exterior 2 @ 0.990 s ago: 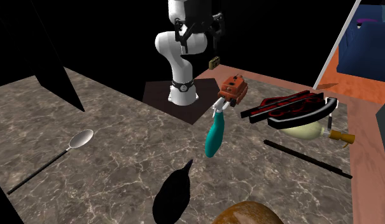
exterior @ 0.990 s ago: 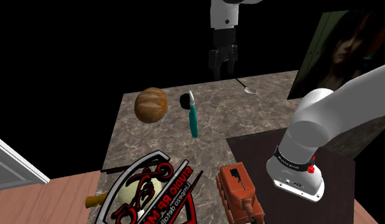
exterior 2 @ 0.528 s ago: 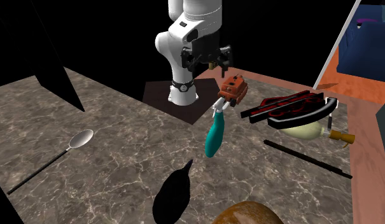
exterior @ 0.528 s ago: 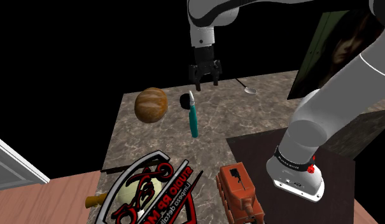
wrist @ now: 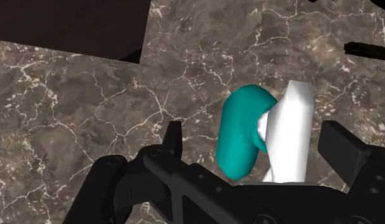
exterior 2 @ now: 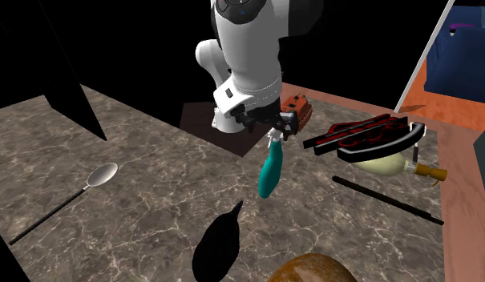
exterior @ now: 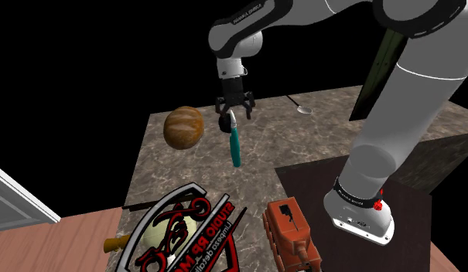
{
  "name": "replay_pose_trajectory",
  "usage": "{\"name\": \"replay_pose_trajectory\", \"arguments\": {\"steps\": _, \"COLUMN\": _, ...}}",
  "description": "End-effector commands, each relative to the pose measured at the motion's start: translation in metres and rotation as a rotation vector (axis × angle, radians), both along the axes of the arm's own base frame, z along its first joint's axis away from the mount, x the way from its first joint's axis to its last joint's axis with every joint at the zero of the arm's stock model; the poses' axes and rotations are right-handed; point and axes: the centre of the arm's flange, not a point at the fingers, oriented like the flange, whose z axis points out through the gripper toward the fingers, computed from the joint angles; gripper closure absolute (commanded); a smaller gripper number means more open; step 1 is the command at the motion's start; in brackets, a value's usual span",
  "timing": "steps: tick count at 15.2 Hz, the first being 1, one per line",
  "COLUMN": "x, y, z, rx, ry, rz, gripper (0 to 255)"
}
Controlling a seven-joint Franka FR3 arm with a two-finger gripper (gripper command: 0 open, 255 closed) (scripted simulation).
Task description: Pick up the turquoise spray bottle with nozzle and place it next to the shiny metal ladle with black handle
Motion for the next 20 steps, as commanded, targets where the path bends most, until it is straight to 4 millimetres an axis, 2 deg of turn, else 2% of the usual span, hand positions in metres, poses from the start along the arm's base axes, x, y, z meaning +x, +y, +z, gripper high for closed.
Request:
{"name": "replay_pose_trajectory", "arguments": {"steps": 1, "x": 0.018, "y": -0.008, "z": -0.027, "rx": 0.001, "ry": 0.038, "rz": -0.062, "gripper": 0}}
{"name": "replay_pose_trajectory", "arguments": {"steps": 4, "x": 0.041, "y": -0.016, "z": -0.065, "rx": 0.004, "ry": 0.093, "rz": -0.150, "gripper": 0}}
{"name": "replay_pose_trajectory", "arguments": {"steps": 5, "x": 0.044, "y": -0.017, "z": -0.069, "rx": 0.005, "ry": 0.100, "rz": -0.161, "gripper": 0}}
{"name": "replay_pose_trajectory", "arguments": {"steps": 12, "x": 0.028, "y": -0.004, "z": -0.104, "rx": 0.005, "ry": 0.100, "rz": -0.161, "gripper": 0}}
{"name": "replay_pose_trajectory", "arguments": {"steps": 20, "x": 0.028, "y": -0.004, "z": -0.104, "rx": 0.005, "ry": 0.100, "rz": -0.161, "gripper": 0}}
